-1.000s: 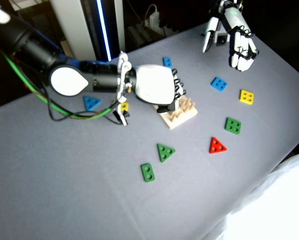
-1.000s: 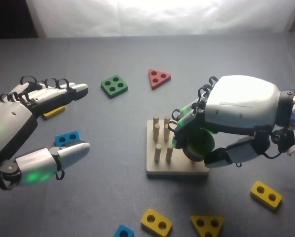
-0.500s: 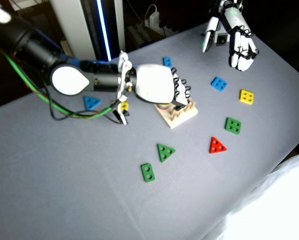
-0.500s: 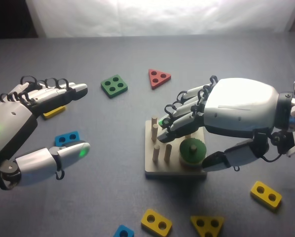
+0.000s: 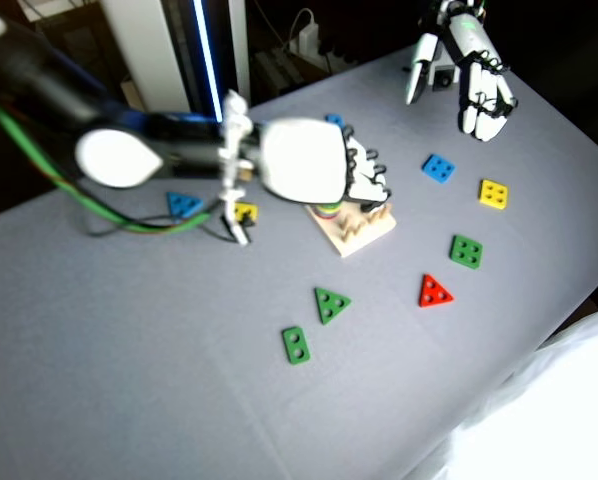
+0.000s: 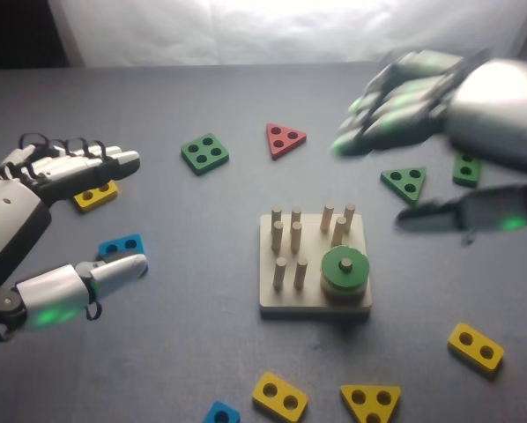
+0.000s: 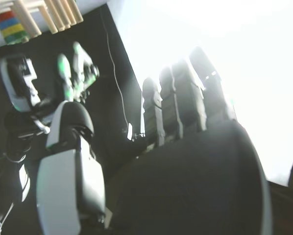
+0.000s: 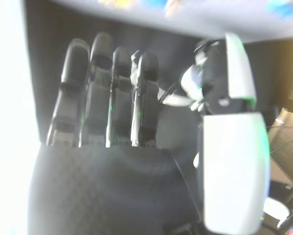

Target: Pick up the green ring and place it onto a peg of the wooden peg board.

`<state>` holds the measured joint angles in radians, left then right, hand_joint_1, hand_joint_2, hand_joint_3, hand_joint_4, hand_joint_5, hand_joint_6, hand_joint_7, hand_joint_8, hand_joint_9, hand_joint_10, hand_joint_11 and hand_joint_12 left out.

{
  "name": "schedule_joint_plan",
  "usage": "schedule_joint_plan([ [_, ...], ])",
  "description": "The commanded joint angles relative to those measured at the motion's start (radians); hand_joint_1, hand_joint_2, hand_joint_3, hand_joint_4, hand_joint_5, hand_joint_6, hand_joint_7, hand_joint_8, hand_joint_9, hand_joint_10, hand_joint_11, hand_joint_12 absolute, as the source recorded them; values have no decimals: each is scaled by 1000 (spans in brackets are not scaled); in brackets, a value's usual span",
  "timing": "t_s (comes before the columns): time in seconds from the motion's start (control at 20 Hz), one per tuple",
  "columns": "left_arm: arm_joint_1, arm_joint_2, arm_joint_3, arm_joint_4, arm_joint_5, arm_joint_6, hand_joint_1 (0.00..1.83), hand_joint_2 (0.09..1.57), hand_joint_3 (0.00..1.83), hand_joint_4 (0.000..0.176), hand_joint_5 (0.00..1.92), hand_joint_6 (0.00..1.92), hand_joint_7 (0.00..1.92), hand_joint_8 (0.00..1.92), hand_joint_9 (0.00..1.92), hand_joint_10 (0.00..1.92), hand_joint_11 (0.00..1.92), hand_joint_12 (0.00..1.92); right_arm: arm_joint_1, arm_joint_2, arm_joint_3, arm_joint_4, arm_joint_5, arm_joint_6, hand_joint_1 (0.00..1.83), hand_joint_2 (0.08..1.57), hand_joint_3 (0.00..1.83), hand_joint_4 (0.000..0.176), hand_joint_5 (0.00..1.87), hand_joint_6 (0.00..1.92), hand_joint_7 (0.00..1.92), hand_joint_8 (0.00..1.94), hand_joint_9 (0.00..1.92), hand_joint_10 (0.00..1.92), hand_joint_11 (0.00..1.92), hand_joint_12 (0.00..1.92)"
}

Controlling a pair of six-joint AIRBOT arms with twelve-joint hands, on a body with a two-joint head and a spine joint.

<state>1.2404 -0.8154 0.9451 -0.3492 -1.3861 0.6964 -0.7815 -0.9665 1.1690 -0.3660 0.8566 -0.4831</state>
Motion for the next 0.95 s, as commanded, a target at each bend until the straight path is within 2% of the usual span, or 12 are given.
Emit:
schedule_joint_plan([
  [0.0,-5,7,-7,35,-153,-8,827,1115,2,0,466,1,413,2,360,6,0,900,-8,1,-16,35,151,-13,895,1053,1,0,640,0,560,1,501,26,96,836],
  [0.05,0,11,-12,35,-171,-8,827,1115,2,0,466,1,413,2,360,6,0,900,-34,21,-28,83,196,-27,895,1053,1,0,640,0,560,1,501,26,96,836],
  [0.1,2,14,-16,36,-186,-8,755,1130,5,40,446,0,399,0,332,3,0,796,-55,34,-36,118,234,-35,915,1050,0,0,636,0,573,5,518,28,125,831],
  [0.25,5,25,-27,35,-258,-8,759,1160,4,7,375,0,346,0,310,1,0,816,-171,100,-92,307,470,-94,892,1077,0,14,639,0,581,1,555,14,207,811],
  [0.35,5,27,-29,35,-295,-10,781,1095,0,61,288,4,339,6,340,19,0,1014,-241,121,-113,392,607,-103,799,1149,0,3,612,0,626,2,678,22,321,788],
  [0.45,4,27,-29,35,-320,-13,746,1110,0,50,216,1,297,1,318,6,0,1059,-302,124,-123,463,726,-106,908,1119,1,0,674,3,698,5,781,27,493,703],
  [0.5,4,27,-27,35,-340,-19,567,1165,9,0,51,0,235,1,322,9,0,1178,-337,124,-132,508,800,-120,867,1165,8,0,581,0,739,0,861,5,590,520],
  [0.6,-7,30,-24,42,-349,-33,485,1203,21,3,9,0,199,3,317,5,0,1192,-359,124,-152,552,879,-156,894,1205,0,0,575,0,747,0,859,1,579,576],
  [0.65,-18,31,-19,54,-349,-37,254,1380,20,66,24,3,75,0,198,0,0,736,-365,124,-158,573,906,-163,943,1311,16,0,445,0,718,0,814,0,563,591],
  [0.8,-37,38,-12,74,-349,-37,173,1434,0,87,421,116,119,22,183,14,0,271,-354,124,-163,560,906,-169,498,1475,38,1,273,14,473,8,587,0,394,393],
  [0.85,-67,47,-11,88,-349,-32,446,1391,0,144,262,32,64,8,6,0,0,10,-315,127,-174,529,906,-189,148,1493,5,85,251,4,71,5,63,0,24,57],
  [0.9,-99,56,-12,107,-349,-22,446,1391,0,144,262,32,64,8,6,0,0,10,-278,127,-187,489,907,-215,148,1493,5,85,251,4,71,5,63,0,24,57],
])
